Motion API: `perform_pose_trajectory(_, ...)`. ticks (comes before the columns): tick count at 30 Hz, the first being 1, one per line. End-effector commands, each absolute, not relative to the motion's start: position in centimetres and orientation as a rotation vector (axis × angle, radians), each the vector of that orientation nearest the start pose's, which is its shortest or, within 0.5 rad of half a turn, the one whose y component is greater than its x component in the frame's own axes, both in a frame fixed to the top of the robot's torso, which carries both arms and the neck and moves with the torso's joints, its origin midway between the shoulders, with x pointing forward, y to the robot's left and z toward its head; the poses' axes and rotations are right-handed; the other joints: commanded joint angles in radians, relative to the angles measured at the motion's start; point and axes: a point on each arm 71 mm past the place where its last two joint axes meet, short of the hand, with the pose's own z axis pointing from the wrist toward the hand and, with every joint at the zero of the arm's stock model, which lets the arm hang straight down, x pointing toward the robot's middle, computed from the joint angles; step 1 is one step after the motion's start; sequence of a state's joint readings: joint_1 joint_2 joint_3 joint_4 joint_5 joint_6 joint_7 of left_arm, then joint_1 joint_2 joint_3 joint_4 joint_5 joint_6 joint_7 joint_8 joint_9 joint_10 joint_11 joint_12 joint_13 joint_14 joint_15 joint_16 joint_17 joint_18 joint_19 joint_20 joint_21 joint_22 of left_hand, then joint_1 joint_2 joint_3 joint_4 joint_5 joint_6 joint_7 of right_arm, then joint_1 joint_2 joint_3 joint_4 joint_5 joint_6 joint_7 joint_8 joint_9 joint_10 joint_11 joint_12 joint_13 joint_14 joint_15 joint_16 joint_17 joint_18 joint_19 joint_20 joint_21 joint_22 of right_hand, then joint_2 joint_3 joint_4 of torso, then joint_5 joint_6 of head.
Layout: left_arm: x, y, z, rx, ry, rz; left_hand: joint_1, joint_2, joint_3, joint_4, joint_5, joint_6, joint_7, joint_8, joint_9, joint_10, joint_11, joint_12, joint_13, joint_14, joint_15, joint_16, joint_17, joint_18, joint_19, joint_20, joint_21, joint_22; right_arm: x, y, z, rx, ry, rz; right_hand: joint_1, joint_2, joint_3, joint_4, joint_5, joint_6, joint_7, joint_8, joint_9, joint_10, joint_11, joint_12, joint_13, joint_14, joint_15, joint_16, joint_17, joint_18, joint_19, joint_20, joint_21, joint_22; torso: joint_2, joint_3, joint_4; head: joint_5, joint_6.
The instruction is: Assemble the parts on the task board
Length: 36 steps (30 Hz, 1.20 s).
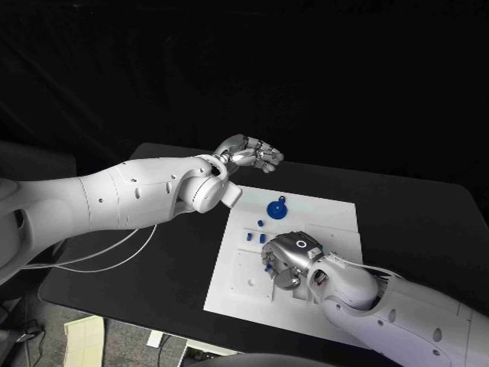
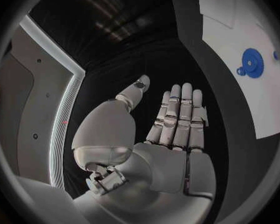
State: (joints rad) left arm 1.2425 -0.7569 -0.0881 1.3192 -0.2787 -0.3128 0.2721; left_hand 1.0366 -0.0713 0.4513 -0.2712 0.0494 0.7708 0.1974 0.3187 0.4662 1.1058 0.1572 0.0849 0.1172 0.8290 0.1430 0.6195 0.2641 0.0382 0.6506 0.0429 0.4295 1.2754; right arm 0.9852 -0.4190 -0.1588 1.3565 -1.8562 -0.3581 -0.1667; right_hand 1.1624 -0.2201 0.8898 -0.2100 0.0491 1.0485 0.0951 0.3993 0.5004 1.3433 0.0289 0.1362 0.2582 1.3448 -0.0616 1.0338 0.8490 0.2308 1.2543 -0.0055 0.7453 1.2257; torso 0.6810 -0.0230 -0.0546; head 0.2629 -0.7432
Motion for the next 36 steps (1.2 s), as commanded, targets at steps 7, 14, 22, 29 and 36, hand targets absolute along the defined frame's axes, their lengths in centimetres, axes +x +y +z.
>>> perform_pose_trajectory(7, 52.7, 22.2, -18.7, -0.868, 1.548, -1.29, -0.011, -0.002, -0.003, 0.004, 0.005, -0.009, -0.001, 0.005, 0.001, -0.002, -0.003, 0.004, -0.002, 0.008, -0.001, -0.006, 0.002, 0.017, 0.008, -0.001, -0.005, 0.002, 40.6, -2.1, -31.5, -0.641, 1.679, 0.739, 0.003, 0.005, 0.002, -0.004, 0.001, 0.008, 0.0, 0.004, -0.001, 0.005, 0.002, 0.003, 0.002, -0.017, -0.02, 0.005, -0.001, 0.031, 0.029, -0.023, 0.005, 0.001, 0.0, 0.0, 0.0003, 0.002, -0.001)
perform_pose_trajectory(14, 52.7, 22.2, -18.7, -0.869, 1.547, -1.288, -0.011, -0.002, -0.003, 0.004, 0.005, -0.009, -0.001, 0.005, 0.001, -0.002, -0.003, 0.004, -0.002, 0.008, -0.001, -0.007, 0.003, 0.017, 0.009, -0.001, -0.006, 0.002, 40.6, -2.2, -31.4, -0.631, 1.661, 0.726, 0.003, 0.005, 0.002, -0.004, 0.001, 0.008, 0.0, 0.003, 0.0, 0.005, 0.001, 0.003, 0.003, -0.017, -0.02, 0.005, -0.001, 0.031, 0.029, -0.023, 0.005, 0.002, 0.0, 0.0001, -0.0005, 0.003, -0.002)
perform_pose_trajectory(22, 52.7, 22.1, -18.7, -0.868, 1.548, -1.29, -0.011, -0.003, -0.003, 0.004, 0.005, -0.009, -0.001, 0.006, 0.001, -0.003, -0.003, 0.004, -0.003, 0.008, -0.001, -0.008, 0.004, 0.017, 0.009, -0.001, -0.007, 0.003, 40.1, -1.6, -31.8, -0.674, 1.698, 0.725, 0.002, 0.004, 0.003, -0.005, 0.001, 0.009, 0.0, 0.003, 0.001, 0.005, 0.001, 0.003, 0.005, -0.017, -0.02, 0.007, -0.002, 0.031, 0.029, -0.023, 0.006, 0.003, 0.0, -0.0002, -0.0004, 0.004, -0.003)
perform_pose_trajectory(29, 52.6, 22.1, -18.7, -0.868, 1.55, -1.291, -0.011, -0.003, -0.003, 0.004, 0.005, -0.01, -0.001, 0.007, 0.001, -0.003, -0.003, 0.004, -0.003, 0.008, -0.001, -0.009, 0.005, 0.017, 0.009, -0.001, -0.007, 0.003, 39.7, -1.2, -32.5, -0.711, 1.725, 0.702, 0.001, 0.005, 0.003, -0.006, 0.001, 0.009, 0.0, 0.003, 0.002, 0.005, 0.001, 0.003, 0.006, -0.017, -0.02, 0.009, -0.002, 0.031, 0.029, -0.023, 0.007, 0.003, 0.0, -0.0004, 0.0004, 0.002, -0.005)
perform_pose_trajectory(36, 52.6, 22.1, -18.7, -0.868, 1.552, -1.292, -0.011, -0.003, -0.003, 0.004, 0.004, -0.01, -0.001, 0.007, 0.001, -0.003, -0.003, 0.005, -0.003, 0.009, -0.001, -0.009, 0.005, 0.017, 0.009, -0.001, -0.008, 0.004, 39.8, -1.5, -32.7, -0.68, 1.745, 0.703, -0.003, 0.007, 0.002, -0.006, 0.001, 0.006, 0.001, 0.0, 0.003, 0.001, 0.002, 0.0, 0.008, -0.019, -0.019, 0.009, -0.004, 0.031, 0.027, -0.021, 0.006, 0.005, 0.0, -0.0004, 0.0001, 0.002, -0.007)
